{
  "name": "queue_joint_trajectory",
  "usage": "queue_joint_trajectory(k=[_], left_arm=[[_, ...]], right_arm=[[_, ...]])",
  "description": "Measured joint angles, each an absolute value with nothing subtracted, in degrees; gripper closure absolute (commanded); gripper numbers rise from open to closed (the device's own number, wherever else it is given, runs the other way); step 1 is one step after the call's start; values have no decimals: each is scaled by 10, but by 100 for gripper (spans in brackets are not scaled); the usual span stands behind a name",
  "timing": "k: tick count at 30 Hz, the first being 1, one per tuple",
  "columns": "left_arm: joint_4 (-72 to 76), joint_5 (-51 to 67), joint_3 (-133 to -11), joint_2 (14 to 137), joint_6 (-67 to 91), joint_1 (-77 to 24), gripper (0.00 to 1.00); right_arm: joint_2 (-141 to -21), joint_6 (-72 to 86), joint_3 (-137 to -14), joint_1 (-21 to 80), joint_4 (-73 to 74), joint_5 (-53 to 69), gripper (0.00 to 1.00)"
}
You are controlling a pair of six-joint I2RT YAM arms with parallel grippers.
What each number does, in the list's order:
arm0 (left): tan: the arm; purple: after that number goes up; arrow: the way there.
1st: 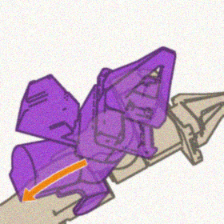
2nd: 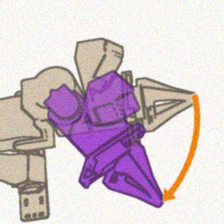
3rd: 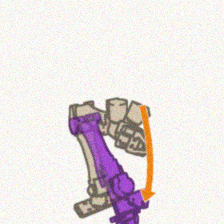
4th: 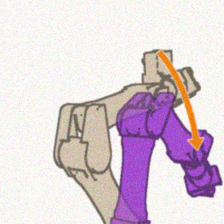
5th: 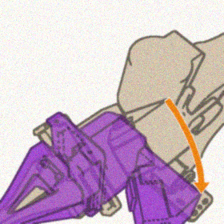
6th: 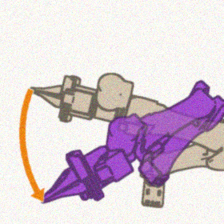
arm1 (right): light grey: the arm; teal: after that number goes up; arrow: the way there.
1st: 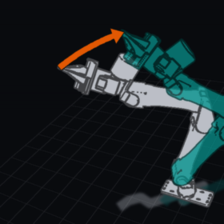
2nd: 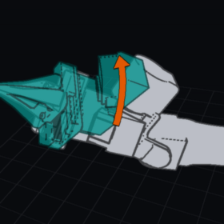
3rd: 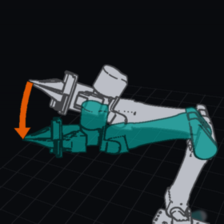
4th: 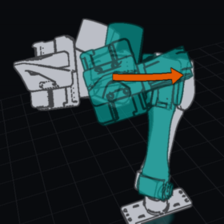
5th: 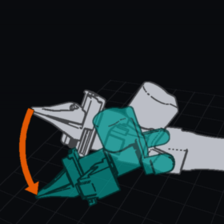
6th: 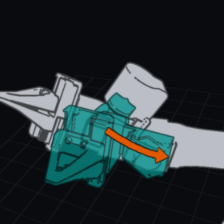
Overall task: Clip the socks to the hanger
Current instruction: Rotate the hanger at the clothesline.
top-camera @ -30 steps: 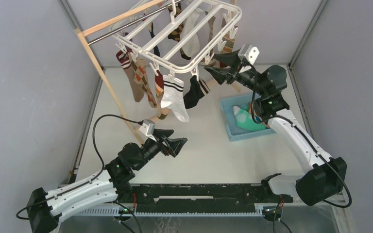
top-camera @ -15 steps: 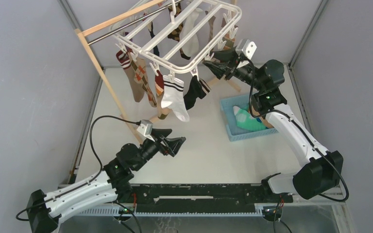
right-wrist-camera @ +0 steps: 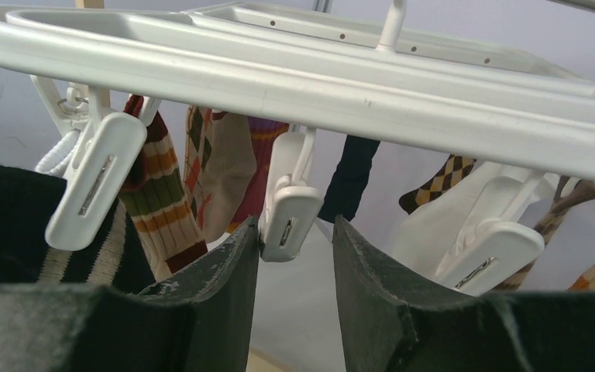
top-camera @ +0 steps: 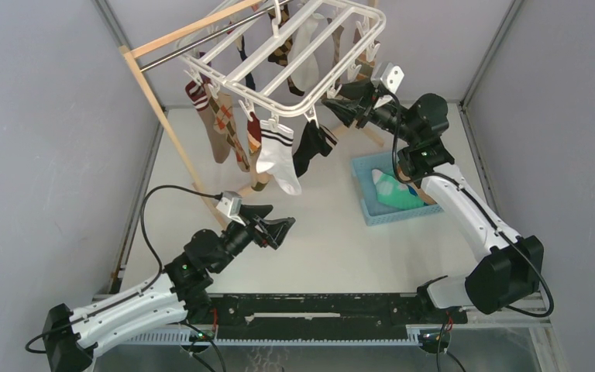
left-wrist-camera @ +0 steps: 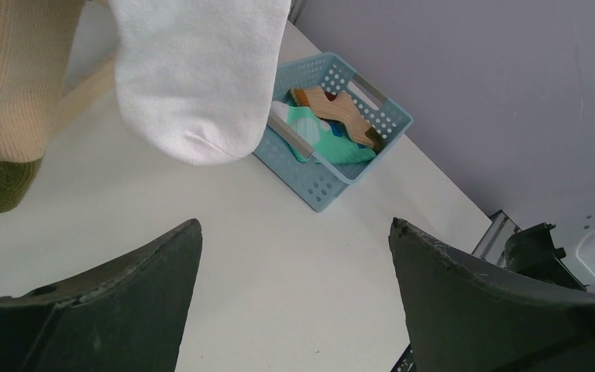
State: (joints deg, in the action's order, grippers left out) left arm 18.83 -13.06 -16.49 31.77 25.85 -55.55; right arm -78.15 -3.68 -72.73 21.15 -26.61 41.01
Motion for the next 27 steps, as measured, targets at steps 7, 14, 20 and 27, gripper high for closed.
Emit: queue_joint_trajectory(k=[7, 14, 20, 27], left_arm=[[187, -134, -165, 313, 256, -555, 7], [188, -134, -165, 315, 254, -555, 7], [188, -134, -161, 315, 254, -556, 7], [187, -132, -160, 314, 254, -556, 6]], right_arm=[[-790, -37, -727, 211, -259, 410, 66], [-790, -37, -727, 212, -258, 410, 81], [-787, -38, -727, 215, -254, 410, 100], [-753, -42, -714, 225, -222, 379, 100]])
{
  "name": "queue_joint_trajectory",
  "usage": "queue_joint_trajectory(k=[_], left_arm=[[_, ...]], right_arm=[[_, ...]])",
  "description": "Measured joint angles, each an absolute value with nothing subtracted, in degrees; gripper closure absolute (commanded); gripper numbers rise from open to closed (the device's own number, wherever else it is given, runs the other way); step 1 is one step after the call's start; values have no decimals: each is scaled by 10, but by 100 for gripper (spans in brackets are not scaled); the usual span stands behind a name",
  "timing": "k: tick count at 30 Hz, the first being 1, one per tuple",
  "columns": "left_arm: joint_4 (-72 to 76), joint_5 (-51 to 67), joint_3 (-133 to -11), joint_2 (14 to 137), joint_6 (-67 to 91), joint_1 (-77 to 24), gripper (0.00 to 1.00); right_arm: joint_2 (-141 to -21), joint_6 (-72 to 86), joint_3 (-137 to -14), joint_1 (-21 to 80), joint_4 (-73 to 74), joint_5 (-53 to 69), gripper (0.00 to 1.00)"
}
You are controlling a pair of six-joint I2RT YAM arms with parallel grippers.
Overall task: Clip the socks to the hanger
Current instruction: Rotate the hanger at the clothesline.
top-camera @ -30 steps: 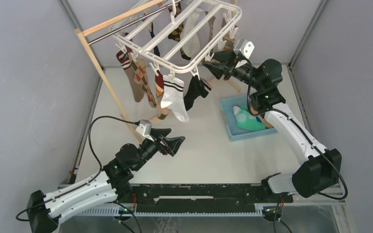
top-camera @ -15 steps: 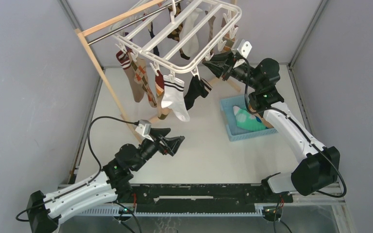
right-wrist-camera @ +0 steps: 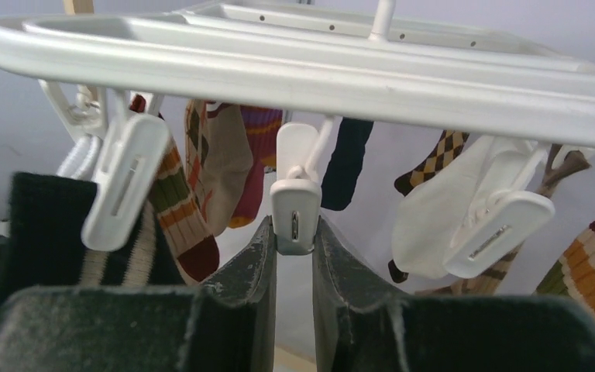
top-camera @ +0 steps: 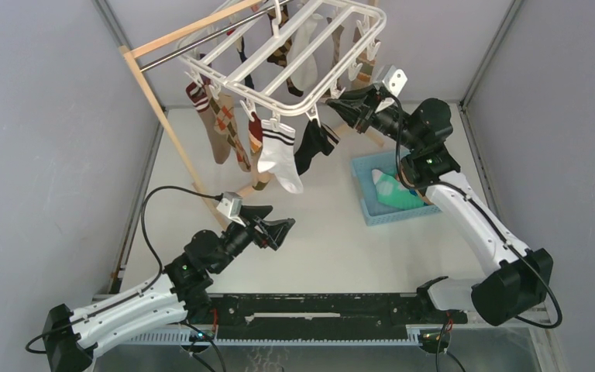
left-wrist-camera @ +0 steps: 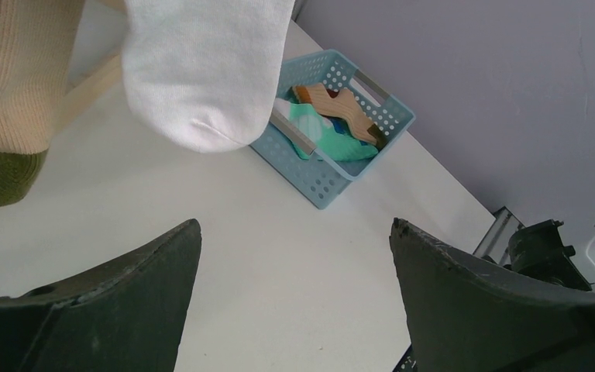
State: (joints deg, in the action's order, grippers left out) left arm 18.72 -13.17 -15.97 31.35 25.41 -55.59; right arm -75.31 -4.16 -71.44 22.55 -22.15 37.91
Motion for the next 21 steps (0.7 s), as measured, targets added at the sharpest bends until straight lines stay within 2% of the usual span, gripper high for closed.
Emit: queue_joint_trajectory(k=[8, 21], left_arm=[[187, -94, -181, 325, 254, -556, 5], [206, -23, -373, 359, 260, -556, 6]], right_arm=[[-692, -52, -712, 285, -142, 278, 100], [-674, -59, -706, 370, -77, 181, 100]])
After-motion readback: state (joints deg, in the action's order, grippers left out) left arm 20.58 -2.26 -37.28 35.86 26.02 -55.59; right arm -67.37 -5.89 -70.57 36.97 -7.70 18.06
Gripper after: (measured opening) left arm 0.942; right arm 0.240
